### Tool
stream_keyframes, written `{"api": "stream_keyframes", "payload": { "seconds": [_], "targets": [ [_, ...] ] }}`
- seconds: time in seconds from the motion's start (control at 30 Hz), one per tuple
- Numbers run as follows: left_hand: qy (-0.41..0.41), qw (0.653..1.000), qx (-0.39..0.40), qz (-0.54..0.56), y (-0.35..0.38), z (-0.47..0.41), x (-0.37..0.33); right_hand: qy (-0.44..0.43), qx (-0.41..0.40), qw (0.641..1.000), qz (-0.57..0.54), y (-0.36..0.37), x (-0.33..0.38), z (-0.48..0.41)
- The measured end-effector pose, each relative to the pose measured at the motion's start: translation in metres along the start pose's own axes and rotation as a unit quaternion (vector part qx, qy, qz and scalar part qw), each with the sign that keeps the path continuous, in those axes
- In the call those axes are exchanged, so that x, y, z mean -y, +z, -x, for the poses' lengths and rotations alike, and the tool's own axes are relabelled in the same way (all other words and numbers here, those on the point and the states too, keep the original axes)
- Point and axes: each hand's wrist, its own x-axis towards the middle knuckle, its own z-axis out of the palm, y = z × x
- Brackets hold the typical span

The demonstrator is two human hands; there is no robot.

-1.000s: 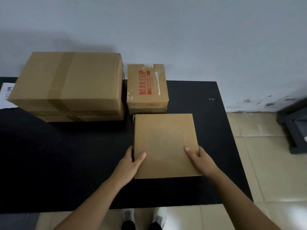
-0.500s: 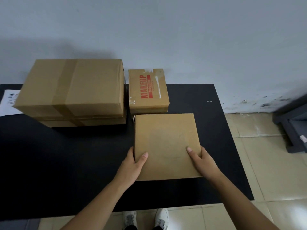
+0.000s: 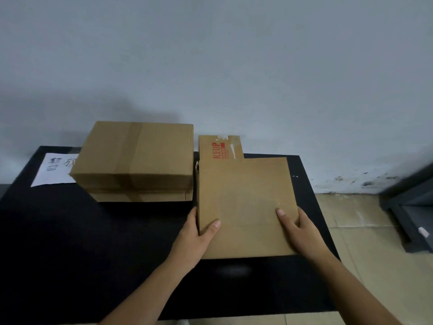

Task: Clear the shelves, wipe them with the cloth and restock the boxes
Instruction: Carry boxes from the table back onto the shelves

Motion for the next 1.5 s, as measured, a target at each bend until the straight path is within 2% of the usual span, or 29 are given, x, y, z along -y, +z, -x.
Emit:
{"api": "stream_keyframes", "payload": {
  "seconds": [0.27,0.43,0.57,0.8,0.97,1.07,1.23,1.5],
  "targets": [
    [0.019,0.997,-0.065,0.019,-0.055,0.022,-0.024,-0.079,0.025,0.997,0.004,0.014,0.074,0.006],
    [0.016,0.988,-0.148,0.031,-0.098,0.049,-0.024,-0.139,0.079,0.987,0.0,0.045,0.124,0.011],
    [0.003,0.968,-0.244,0.055,-0.134,0.085,-0.014,-0.196,0.139,0.971,0.019,0.084,0.166,0.025],
    [-0.02,0.914,-0.4,0.068,-0.182,0.173,0.007,-0.276,0.258,0.925,0.044,0.171,0.219,0.062],
    [-0.037,0.865,-0.493,0.088,-0.201,0.259,0.035,-0.312,0.338,0.886,0.058,0.228,0.241,0.131],
    [-0.055,0.837,-0.537,0.092,-0.212,0.315,0.056,-0.341,0.401,0.847,0.071,0.262,0.256,0.179],
    [-0.069,0.781,-0.609,0.118,-0.215,0.419,0.088,-0.403,0.46,0.782,0.117,0.315,0.262,0.277],
    [-0.096,0.682,-0.708,0.159,-0.189,0.603,0.142,-0.429,0.577,0.691,0.077,0.366,0.231,0.466]
  ]
}}
